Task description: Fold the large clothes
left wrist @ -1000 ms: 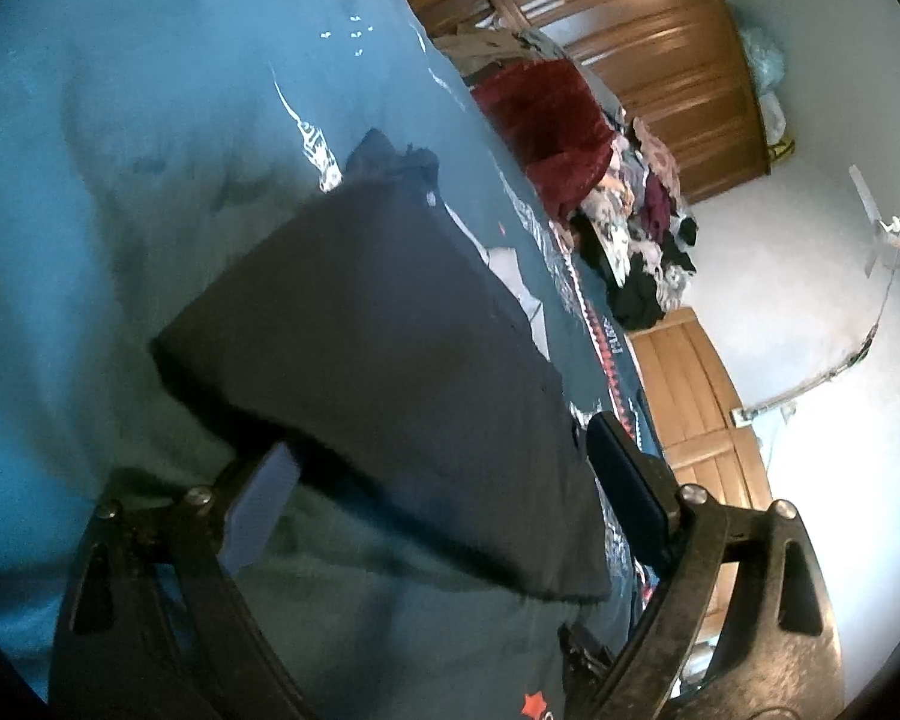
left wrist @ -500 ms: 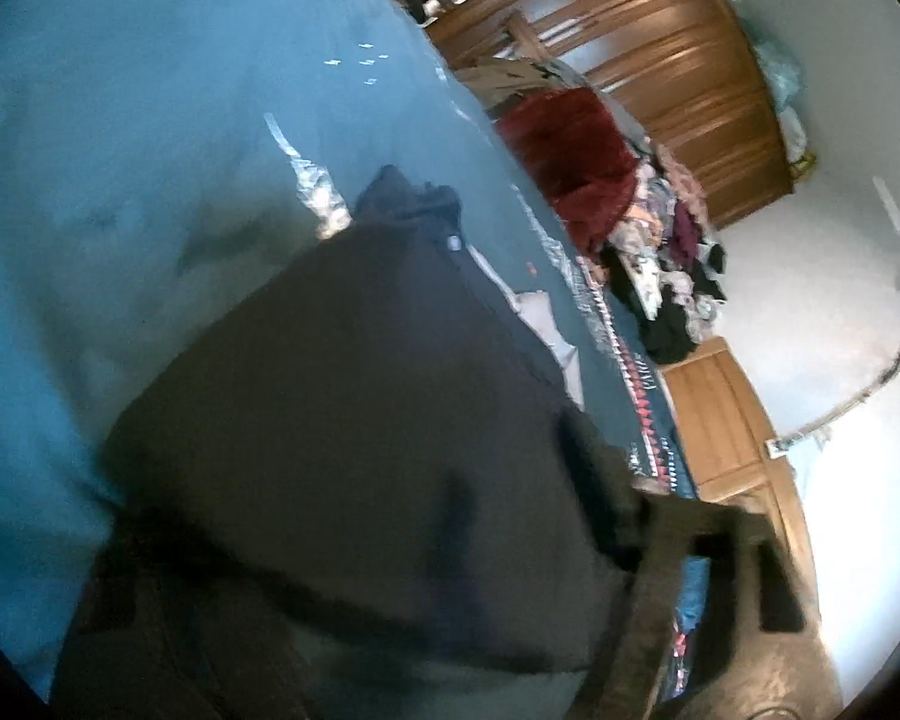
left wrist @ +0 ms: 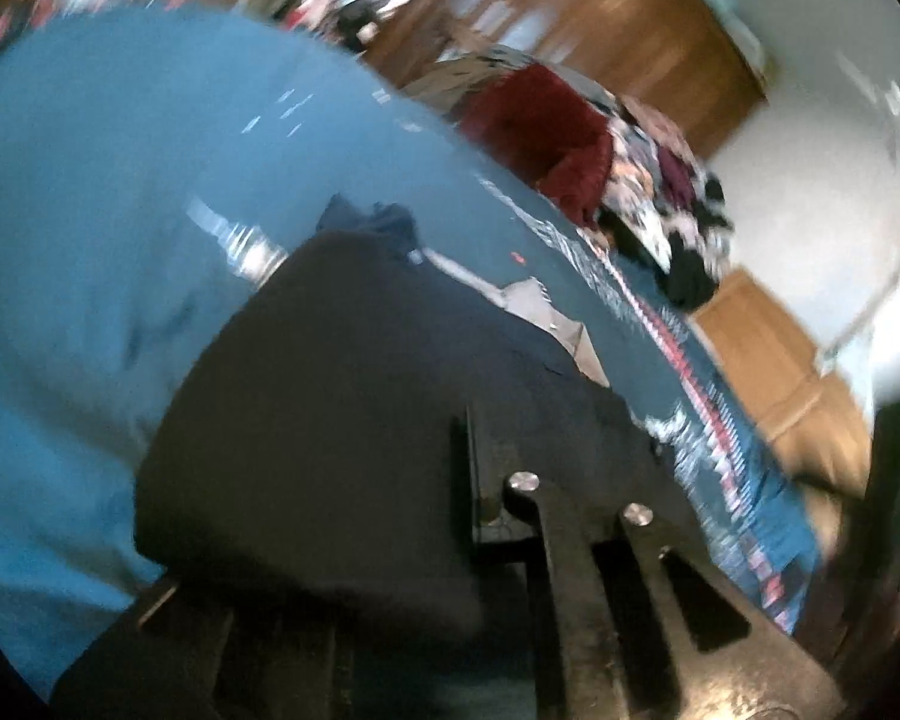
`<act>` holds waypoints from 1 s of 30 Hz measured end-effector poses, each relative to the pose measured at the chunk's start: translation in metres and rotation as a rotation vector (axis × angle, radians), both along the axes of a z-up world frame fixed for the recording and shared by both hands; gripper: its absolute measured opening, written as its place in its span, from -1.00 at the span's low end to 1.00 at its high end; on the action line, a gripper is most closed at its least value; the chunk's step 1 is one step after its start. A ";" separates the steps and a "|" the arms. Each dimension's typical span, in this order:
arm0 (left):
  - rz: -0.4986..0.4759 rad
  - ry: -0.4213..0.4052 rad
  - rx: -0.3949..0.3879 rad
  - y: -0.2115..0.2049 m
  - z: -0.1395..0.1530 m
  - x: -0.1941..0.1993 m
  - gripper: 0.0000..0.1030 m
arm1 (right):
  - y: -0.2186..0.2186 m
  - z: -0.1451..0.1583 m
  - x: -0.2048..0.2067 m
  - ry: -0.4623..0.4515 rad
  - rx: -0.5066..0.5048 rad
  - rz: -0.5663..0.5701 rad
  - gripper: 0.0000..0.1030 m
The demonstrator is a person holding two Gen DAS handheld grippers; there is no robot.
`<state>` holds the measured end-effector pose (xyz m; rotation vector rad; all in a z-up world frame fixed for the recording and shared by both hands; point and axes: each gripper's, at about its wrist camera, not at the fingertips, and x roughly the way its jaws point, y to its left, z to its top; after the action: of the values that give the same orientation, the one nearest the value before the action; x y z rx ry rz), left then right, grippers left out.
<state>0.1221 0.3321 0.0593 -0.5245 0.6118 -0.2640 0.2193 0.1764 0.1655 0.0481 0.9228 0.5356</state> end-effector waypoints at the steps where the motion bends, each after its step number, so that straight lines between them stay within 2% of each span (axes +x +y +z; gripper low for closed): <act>1: -0.017 -0.018 0.036 -0.006 0.005 -0.001 -0.82 | 0.017 0.002 0.017 0.022 0.010 0.031 1.00; 4: -0.074 -0.059 0.136 -0.023 0.018 -0.006 -0.82 | 0.081 -0.001 0.075 0.131 -0.007 0.145 1.00; 7: -0.122 -0.082 0.214 -0.040 0.027 -0.002 -0.82 | 0.117 -0.013 0.101 0.246 -0.022 0.212 1.00; 8: -0.142 -0.088 0.250 -0.048 0.030 0.000 -0.82 | 0.127 -0.016 0.105 0.258 -0.052 0.221 1.00; 12: -0.200 -0.109 0.311 -0.071 0.034 0.004 -0.79 | 0.134 -0.033 0.109 0.255 -0.200 0.240 0.98; 13: -0.213 -0.111 0.321 -0.076 0.035 0.004 -0.78 | 0.129 -0.038 0.111 0.256 -0.219 0.227 0.84; 14: -0.225 -0.118 0.336 -0.081 0.036 0.003 -0.78 | 0.120 -0.044 0.112 0.266 -0.223 0.212 0.69; 16: -0.257 -0.123 0.353 -0.093 0.039 0.002 -0.77 | 0.088 -0.056 0.116 0.321 -0.150 0.160 -0.59; 17: -0.276 -0.123 0.352 -0.099 0.040 0.002 -0.77 | 0.062 -0.060 0.115 0.348 -0.060 0.108 -0.66; 18: -0.304 -0.129 0.352 -0.105 0.041 -0.001 -0.77 | 0.044 -0.060 0.110 0.336 -0.006 0.074 -0.66; 20: -0.376 -0.141 0.350 -0.126 0.046 -0.006 -0.77 | -0.020 -0.063 0.090 0.299 0.136 -0.021 -0.68; 22: -0.471 -0.148 0.354 -0.156 0.047 -0.010 -0.77 | -0.078 -0.072 0.073 0.290 0.206 -0.113 -0.72; 26: -0.668 -0.114 0.395 -0.225 0.031 -0.014 -0.75 | -0.170 -0.104 0.047 0.314 0.270 -0.236 -0.72; 30: -0.734 -0.072 0.397 -0.259 0.028 -0.011 -0.73 | -0.211 -0.119 0.037 0.328 0.303 -0.292 -0.72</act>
<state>0.1112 0.0734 0.0878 0.1122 0.7483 -0.8300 0.2564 -0.0350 0.0464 0.5507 1.1235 0.3965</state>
